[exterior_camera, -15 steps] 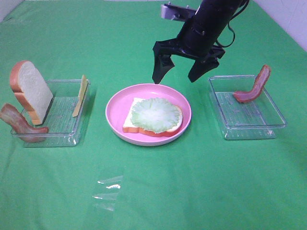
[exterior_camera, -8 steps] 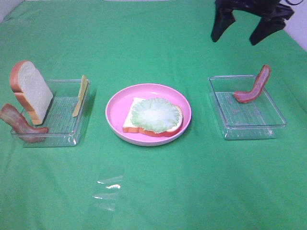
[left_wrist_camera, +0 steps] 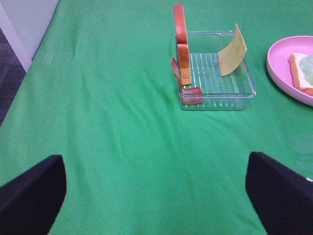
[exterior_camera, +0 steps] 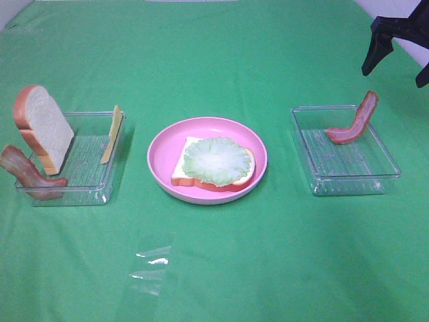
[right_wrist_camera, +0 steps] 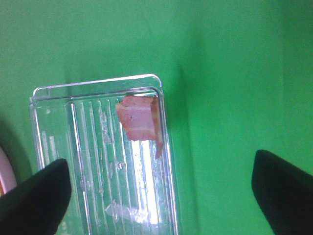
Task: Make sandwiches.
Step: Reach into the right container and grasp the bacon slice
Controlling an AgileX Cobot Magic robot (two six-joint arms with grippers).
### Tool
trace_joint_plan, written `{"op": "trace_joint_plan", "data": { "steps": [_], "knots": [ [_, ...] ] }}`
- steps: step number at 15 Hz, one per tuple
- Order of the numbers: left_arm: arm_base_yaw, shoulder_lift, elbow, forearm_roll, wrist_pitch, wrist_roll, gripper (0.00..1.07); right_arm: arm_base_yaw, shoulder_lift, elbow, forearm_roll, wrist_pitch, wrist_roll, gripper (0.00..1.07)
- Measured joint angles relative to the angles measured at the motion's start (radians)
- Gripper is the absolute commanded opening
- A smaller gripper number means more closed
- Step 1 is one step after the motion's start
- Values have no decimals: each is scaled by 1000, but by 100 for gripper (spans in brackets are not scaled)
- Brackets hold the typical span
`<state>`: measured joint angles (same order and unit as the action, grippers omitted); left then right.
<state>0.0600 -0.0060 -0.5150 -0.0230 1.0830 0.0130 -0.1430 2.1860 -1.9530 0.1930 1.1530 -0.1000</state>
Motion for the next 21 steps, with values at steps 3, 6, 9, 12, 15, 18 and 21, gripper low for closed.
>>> {"op": "trace_joint_plan", "data": {
  "steps": [3,6,9,12,15,18,21],
  "knots": [
    [0,0,0,0,0,0,91,0,30,-1,47,-32,-23,96],
    [0,0,0,0,0,0,91,0,73,-1,68,-52,-36,95],
    [0,0,0,0,0,0,91,0,117,-1,68,-53,-37,92],
    [0,0,0,0,0,0,91,0,146,-1,68,-55,-37,81],
    [0,0,0,0,0,0,91,0,151,-1,68,-55,-37,53],
    [0,0,0,0,0,0,91,0,151,-1,68,-53,-37,40],
    [0,0,0,0,0,0,91,0,151,-1,68,-27,-37,40]
  ]
}}
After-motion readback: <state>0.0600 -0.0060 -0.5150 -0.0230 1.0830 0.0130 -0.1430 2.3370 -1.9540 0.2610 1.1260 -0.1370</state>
